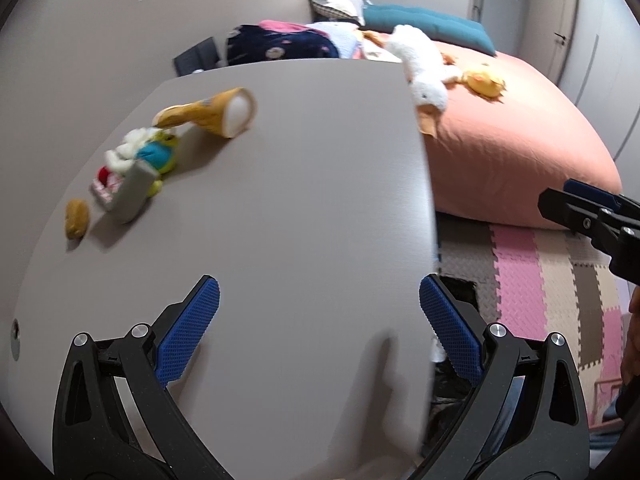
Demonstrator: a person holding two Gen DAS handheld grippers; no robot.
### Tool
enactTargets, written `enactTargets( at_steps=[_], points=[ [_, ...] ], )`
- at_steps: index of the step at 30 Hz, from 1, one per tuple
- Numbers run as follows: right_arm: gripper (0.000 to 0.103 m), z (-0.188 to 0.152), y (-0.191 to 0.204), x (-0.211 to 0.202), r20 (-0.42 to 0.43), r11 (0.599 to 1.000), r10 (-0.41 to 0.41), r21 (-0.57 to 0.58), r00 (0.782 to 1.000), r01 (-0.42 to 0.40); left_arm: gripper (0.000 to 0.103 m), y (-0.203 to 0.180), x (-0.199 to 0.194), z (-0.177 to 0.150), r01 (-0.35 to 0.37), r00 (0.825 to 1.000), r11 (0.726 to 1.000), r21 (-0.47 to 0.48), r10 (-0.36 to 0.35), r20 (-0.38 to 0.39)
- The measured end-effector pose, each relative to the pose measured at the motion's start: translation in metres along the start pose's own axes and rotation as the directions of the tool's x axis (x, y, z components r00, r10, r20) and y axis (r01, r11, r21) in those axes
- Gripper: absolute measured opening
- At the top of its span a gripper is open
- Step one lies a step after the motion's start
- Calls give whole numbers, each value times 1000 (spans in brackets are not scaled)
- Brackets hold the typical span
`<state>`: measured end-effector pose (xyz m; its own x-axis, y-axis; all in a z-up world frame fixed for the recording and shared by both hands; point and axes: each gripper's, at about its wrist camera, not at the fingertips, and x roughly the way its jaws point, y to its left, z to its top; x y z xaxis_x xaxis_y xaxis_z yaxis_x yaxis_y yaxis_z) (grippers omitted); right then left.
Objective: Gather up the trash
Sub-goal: 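Move both open tools back over the table toys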
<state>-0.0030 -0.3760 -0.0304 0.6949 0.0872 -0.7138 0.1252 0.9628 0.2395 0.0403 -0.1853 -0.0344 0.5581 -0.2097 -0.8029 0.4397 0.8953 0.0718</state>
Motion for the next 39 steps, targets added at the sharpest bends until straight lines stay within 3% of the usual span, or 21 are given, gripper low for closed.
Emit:
enactTargets(
  at_steps=[18,36,39],
  points=[
    [73,30,81,53,-49,989,82,-123,995,-88,96,106,6,0,-98,995,984,-148,98,-11],
    [73,73,157,111,-90,956,109,-263,990,-129,96,213,28,5,-176,984,935,-309,171,-43],
    [73,79,165,121,-99,953,105,-275,990,-128,89,227,33,8,-180,984,929,-323,175,-45]
  ],
)
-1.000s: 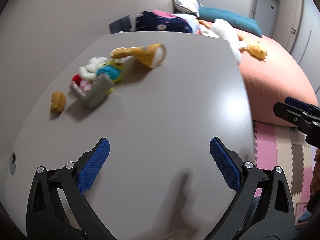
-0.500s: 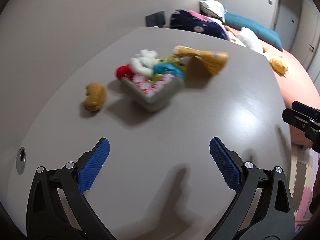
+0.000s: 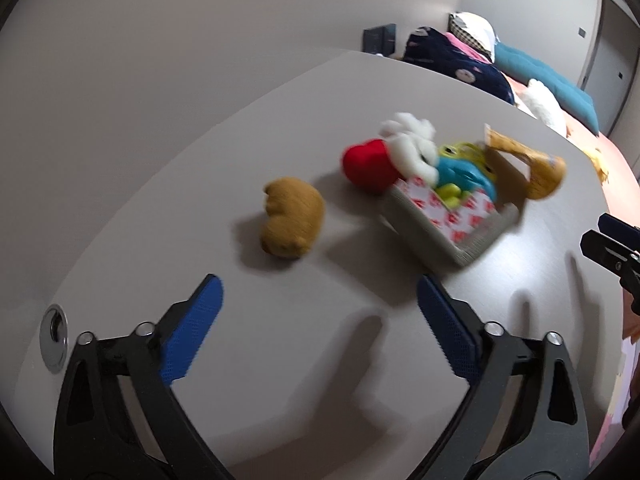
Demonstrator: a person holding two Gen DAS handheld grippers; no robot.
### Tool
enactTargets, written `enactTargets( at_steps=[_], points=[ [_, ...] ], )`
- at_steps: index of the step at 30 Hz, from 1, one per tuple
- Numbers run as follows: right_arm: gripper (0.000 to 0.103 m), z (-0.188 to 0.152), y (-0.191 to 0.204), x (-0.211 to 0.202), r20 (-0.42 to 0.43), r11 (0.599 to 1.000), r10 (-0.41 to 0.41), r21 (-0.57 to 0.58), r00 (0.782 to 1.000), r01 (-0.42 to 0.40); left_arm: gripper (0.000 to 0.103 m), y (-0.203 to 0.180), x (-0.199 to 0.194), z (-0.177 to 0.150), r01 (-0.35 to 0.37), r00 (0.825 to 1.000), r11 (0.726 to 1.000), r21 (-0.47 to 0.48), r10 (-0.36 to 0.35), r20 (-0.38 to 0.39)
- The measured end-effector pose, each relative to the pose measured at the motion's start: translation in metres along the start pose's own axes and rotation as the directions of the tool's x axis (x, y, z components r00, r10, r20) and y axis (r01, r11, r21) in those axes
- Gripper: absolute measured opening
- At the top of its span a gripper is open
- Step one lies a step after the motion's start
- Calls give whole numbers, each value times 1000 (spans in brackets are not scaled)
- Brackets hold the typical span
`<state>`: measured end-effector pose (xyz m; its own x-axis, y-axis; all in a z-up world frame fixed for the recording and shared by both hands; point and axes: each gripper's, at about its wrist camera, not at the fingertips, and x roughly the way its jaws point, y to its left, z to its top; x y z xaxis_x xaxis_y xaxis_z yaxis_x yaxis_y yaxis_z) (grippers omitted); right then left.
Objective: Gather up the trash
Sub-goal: 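Move both open tools back over the table toys, then grasp the orange corn-snack cup with the right tool while the left tool grasps the brown plush bear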
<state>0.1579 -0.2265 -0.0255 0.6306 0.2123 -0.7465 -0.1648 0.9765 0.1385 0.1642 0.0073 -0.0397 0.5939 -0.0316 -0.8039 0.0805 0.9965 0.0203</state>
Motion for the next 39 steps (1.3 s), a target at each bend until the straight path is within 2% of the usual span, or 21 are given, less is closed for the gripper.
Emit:
enactTargets(
  at_steps=[3,8,19,22,23,24,25,27,28,39],
  points=[
    [73,10,7,12,-11,1000,-3,-21,1000,3,84,7,8,6,9,1000,1000,-9,-9,-9],
    [73,27,18,31,-20,998,-21,-53,1000,20,84,16,19,15,0,1000,1000,-3,0,-14],
    [78,50,26,68,-21,983,-127,-133,992,123,83,19,36,29,9,1000,999,34,-8,-16],
    [78,53,25,76,-29,982,-132,-139,991,126,74,20,36,32,30,1000,999,35,-30,-10],
    [78,54,24,77,-30,984,-124,-136,992,118,67,20,37,33,38,999,999,33,-38,-10],
    [70,54,23,78,-33,985,-115,-129,993,110,59,20,36,33,36,999,999,35,-36,-5],
    [65,54,22,79,-35,987,-106,-122,994,101,54,21,35,33,38,999,999,35,-38,-3],
    [61,54,19,81,-52,991,-80,-107,995,74,41,21,33,33,33,999,999,32,-33,-1],
    [60,53,18,82,-58,992,-73,-103,996,67,39,22,33,32,27,1000,999,26,-27,1],
    [59,44,5,55,-15,999,-9,-37,1000,9,37,25,28,26,6,1000,1000,2,-6,0]
  ],
)
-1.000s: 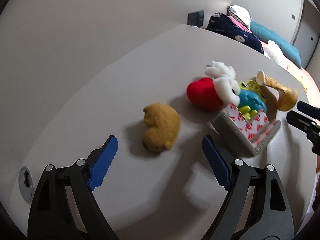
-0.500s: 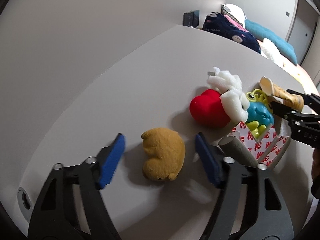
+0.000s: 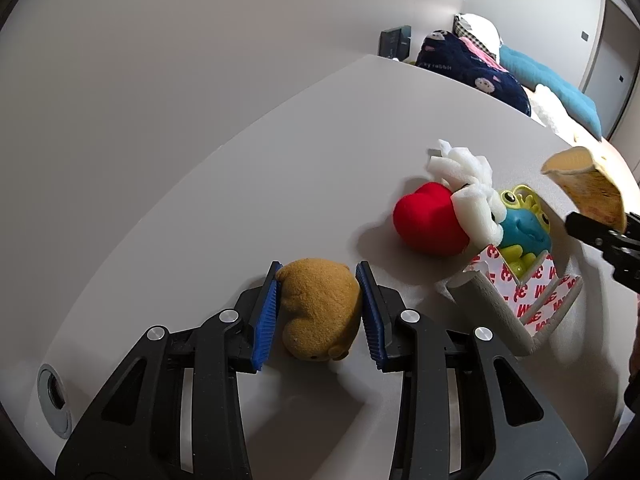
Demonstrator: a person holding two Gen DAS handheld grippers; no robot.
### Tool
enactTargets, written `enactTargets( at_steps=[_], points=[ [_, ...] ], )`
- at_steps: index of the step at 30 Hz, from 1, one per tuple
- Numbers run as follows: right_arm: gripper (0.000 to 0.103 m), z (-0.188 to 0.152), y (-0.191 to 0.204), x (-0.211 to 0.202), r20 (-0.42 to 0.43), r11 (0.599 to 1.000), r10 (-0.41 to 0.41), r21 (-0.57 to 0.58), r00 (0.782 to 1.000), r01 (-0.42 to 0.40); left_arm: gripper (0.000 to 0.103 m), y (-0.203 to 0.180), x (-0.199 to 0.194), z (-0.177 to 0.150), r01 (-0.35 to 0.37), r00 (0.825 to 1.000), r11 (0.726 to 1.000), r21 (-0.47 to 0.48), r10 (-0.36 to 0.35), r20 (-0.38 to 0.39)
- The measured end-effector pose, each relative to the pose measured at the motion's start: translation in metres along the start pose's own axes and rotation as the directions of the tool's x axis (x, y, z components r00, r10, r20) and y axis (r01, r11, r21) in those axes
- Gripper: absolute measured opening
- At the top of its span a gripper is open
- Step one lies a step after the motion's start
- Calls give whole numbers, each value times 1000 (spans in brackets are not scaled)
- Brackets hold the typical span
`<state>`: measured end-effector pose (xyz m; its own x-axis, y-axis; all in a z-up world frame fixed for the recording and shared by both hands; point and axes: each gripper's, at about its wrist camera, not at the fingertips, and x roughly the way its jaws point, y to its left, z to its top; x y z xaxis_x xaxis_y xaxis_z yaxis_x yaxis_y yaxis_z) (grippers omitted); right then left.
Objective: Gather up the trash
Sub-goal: 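Grasp the orange corn-snack cup with the right tool while the left tool grasps the brown plush bear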
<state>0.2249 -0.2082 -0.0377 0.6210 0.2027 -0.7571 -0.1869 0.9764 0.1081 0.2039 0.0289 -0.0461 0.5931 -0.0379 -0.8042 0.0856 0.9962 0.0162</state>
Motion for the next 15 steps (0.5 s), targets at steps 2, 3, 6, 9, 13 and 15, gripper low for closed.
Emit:
enactTargets(
  at_steps=[2,3,6,9,13,15],
  points=[
    [59,-2,-3,-6,3,1000,11,6,1000,-11,37,-2,-1,1,-3,1000,1000,-4,3,2],
    [59,-4,-4,-11,4,1000,13,7,1000,-13,37,-1,-3,1,-2,1000,1000,-8,2,4],
    [59,-7,-8,-21,14,1000,12,12,1000,-12,37,-2,-9,0,-3,1000,1000,-13,3,6],
    [59,-11,-11,-32,23,1000,18,26,1000,-18,37,-4,-17,1,-3,1000,1000,-15,3,12],
    [59,-18,-15,-49,33,999,20,36,999,-22,37,-13,-35,1,6,999,1000,-4,-6,37],
    [59,-23,-18,-58,41,999,22,42,999,-23,37,-18,-44,-1,7,999,1000,-1,-7,50]
  ],
)
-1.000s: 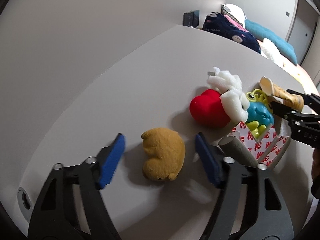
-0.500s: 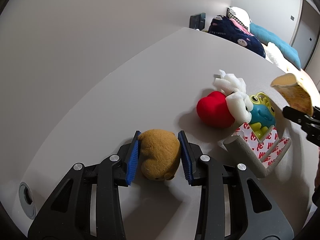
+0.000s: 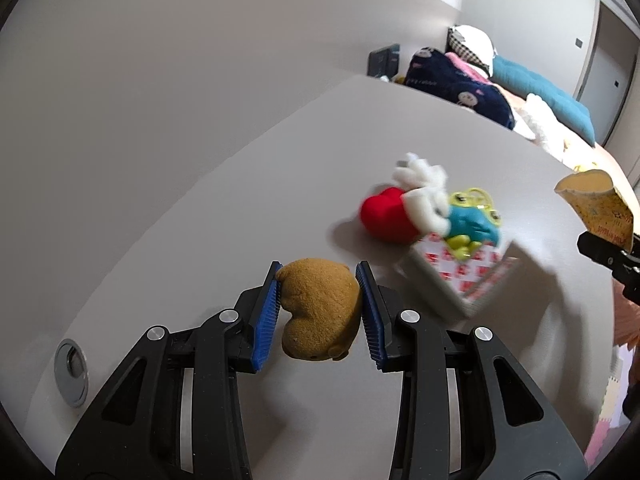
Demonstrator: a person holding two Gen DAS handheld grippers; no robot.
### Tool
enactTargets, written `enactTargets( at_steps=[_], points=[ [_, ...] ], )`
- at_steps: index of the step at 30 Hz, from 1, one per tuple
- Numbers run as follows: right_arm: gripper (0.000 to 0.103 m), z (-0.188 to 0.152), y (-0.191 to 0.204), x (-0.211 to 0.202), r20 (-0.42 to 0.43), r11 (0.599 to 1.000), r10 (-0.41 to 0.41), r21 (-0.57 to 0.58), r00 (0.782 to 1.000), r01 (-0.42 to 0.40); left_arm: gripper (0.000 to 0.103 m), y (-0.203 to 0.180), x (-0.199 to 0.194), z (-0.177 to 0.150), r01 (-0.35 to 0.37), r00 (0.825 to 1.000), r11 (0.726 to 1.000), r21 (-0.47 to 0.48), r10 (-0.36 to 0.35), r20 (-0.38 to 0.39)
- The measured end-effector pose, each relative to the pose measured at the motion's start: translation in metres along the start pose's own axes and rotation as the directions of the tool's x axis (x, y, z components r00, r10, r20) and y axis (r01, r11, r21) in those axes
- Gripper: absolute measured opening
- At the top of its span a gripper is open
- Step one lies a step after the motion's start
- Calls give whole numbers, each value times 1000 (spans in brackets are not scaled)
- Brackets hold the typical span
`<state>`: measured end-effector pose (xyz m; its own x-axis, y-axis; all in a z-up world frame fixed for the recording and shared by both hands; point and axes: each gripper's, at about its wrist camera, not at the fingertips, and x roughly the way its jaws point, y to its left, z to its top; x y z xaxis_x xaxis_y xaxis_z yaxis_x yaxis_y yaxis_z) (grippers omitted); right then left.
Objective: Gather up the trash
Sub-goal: 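Grasp the orange corn-snack cup with the right tool while the left tool grasps the brown plush bear, then carry the snack cup and bear over the black bin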
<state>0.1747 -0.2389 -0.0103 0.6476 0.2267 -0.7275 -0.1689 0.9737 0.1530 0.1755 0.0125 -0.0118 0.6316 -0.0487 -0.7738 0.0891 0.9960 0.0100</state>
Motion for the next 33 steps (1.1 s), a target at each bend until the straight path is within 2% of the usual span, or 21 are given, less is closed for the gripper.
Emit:
enactTargets(
  at_steps=[9,17,33],
  points=[
    [59,-27,-16,-46,22,1000,-8,30,1000,8,37,-33,-25,-22,44,999,999,23,-44,9],
    [59,-64,-35,-85,30,997,-24,75,999,22,37,-71,-45,-37,110,994,993,48,-111,13],
    [59,-117,-69,-140,63,988,-57,150,996,47,37,-157,-72,-63,224,974,961,163,-227,-2]
  ],
)
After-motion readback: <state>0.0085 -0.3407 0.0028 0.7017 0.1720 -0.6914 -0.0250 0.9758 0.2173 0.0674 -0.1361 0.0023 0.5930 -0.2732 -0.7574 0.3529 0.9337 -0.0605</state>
